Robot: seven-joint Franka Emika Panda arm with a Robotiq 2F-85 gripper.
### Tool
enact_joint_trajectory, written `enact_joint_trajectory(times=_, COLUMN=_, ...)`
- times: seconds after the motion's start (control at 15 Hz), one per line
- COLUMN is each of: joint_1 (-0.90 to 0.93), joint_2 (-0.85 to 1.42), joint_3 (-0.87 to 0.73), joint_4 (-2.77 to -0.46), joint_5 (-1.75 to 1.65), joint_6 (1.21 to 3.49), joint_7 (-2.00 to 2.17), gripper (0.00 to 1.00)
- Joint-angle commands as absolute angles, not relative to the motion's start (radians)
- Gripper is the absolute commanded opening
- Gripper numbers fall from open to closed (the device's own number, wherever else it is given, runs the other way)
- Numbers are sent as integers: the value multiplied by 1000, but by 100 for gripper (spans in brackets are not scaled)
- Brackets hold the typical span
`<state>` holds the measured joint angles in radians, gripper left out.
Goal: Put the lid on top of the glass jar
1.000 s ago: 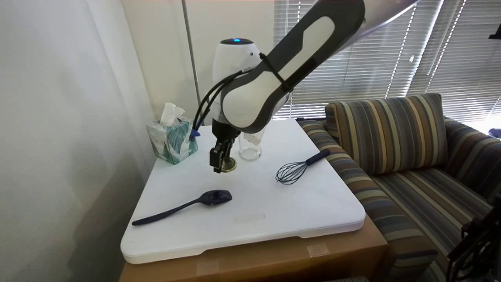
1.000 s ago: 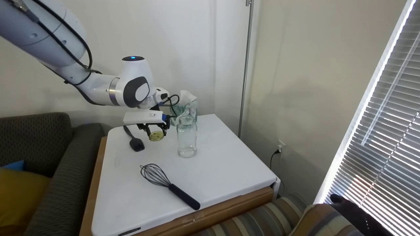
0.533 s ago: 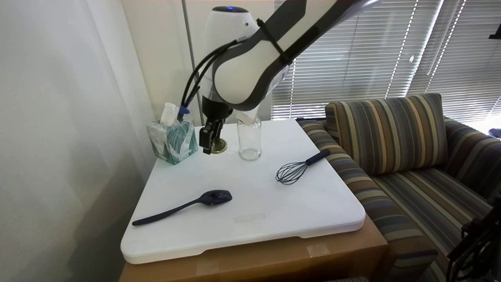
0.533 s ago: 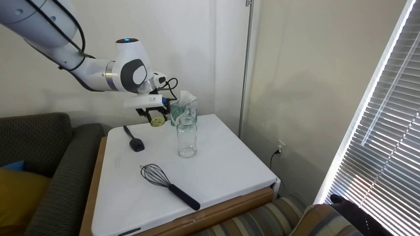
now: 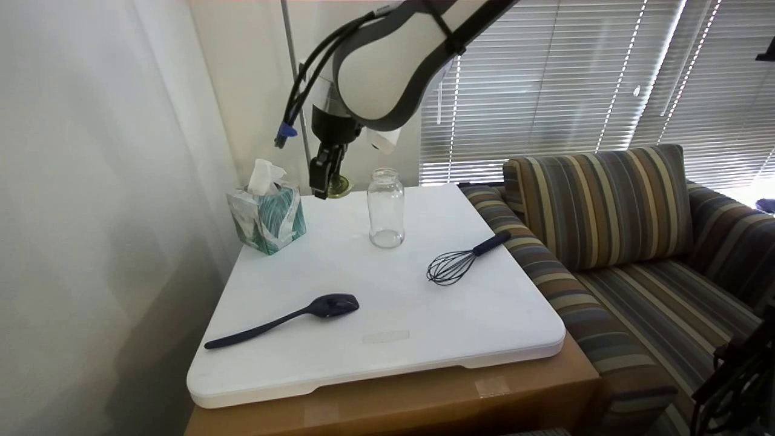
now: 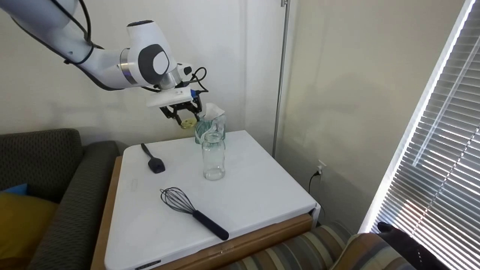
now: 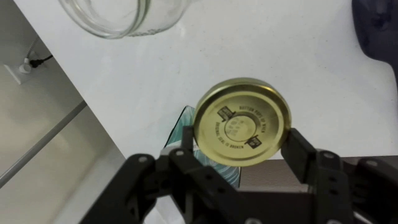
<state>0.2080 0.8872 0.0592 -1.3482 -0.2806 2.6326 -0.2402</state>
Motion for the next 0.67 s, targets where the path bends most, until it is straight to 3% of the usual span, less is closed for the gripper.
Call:
enact_joint_trajectory(times=0.0, joint_1=225, joint_2=811, joint_3=7, joint_4=-1433, joint_5=-321, joint_6=2664, joint_7=-207, gripper=46)
enact_joint_trajectory(times=0.6, joint_1=217, joint_2=786, joint_3=-60, joint_4=-1442, joint_5=-371, joint_6=2651, joint_7=-170, gripper=46)
